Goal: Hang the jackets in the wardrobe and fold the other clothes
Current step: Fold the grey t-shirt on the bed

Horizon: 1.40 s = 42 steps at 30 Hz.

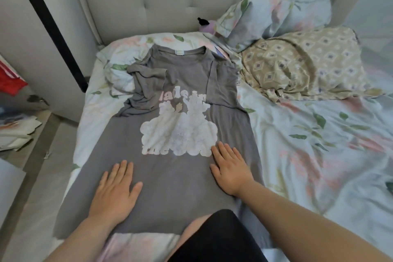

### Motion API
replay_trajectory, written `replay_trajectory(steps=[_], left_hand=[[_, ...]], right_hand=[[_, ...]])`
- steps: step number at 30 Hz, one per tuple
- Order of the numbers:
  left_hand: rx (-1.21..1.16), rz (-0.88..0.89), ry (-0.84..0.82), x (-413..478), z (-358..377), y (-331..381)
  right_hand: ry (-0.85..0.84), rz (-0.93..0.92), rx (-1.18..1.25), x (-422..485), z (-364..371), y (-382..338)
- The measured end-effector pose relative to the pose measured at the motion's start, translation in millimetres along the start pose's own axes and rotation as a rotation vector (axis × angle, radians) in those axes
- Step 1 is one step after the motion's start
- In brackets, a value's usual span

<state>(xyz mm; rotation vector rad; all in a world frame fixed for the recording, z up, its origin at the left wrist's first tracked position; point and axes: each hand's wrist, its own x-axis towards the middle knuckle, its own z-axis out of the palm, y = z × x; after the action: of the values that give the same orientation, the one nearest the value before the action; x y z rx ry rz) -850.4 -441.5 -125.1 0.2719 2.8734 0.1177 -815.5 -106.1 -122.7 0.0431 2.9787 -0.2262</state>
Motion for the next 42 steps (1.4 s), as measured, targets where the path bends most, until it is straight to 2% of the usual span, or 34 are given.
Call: replay_trajectory(steps=[3, 5, 6, 8, 11, 13, 16, 18, 21, 23, 25, 26, 28, 31, 36, 42], left_hand=[[-0.044, -0.137, 0.06, -24, 7, -31], [-0.136, -0.289, 0.185, -25, 15, -56], [-0.2, -0.395, 0.225, -21, 18, -70], [-0.395, -0.605, 0.163, -13, 19, -95], [-0.557, -0.667, 0.075, -16, 12, -106], [-0.502, -0.658, 0.074, -20, 1, -108], [-0.414, -0.57, 0.124, -33, -24, -107], [-0.499, -0.514, 0.197, -37, -40, -107], [-0.895, -0.415, 0.34, -46, -81, -92], [-1.251, -0.366, 0.382, -48, -114, -78], [-1.567, -0.301, 0.341, -53, -145, -69], [-1.672, -0.252, 0.32, -57, -159, -66], [-1.666, -0.162, 0.316, -62, -174, -63], [-1.43, -0.107, 0.418, -68, -190, -57], [-1.171, -0.113, 0.717, -75, -220, -61], [-1.333, -0.038, 0.805, -97, -249, -57]], right_hand=[[-0.046, -0.079, -0.045, -61, 3, 21], [0.01, -0.029, 0.009, -98, 2, 31], [0.07, 0.025, 0.066, -115, 1, 34], [0.167, 0.209, 0.186, -143, 2, 35], [0.177, 0.53, 0.365, -169, -1, 31], [0.036, 0.579, 0.407, -171, -12, 29], [-0.127, 0.473, 0.515, -168, -30, 28], [-0.021, 0.439, 0.716, -164, -50, 26], [0.223, 0.448, 1.102, -152, -91, 25], [0.216, 0.433, 1.379, -143, -117, 27], [0.181, 0.328, 1.531, -139, -139, 29], [0.18, 0.27, 1.515, -137, -151, 28], [0.242, 0.232, 1.414, -135, -166, 28], [0.463, 0.271, 1.266, -132, -191, 29], [0.739, 0.261, 1.157, -133, -231, 31], [0.925, 0.183, 1.212, -140, -257, 40]])
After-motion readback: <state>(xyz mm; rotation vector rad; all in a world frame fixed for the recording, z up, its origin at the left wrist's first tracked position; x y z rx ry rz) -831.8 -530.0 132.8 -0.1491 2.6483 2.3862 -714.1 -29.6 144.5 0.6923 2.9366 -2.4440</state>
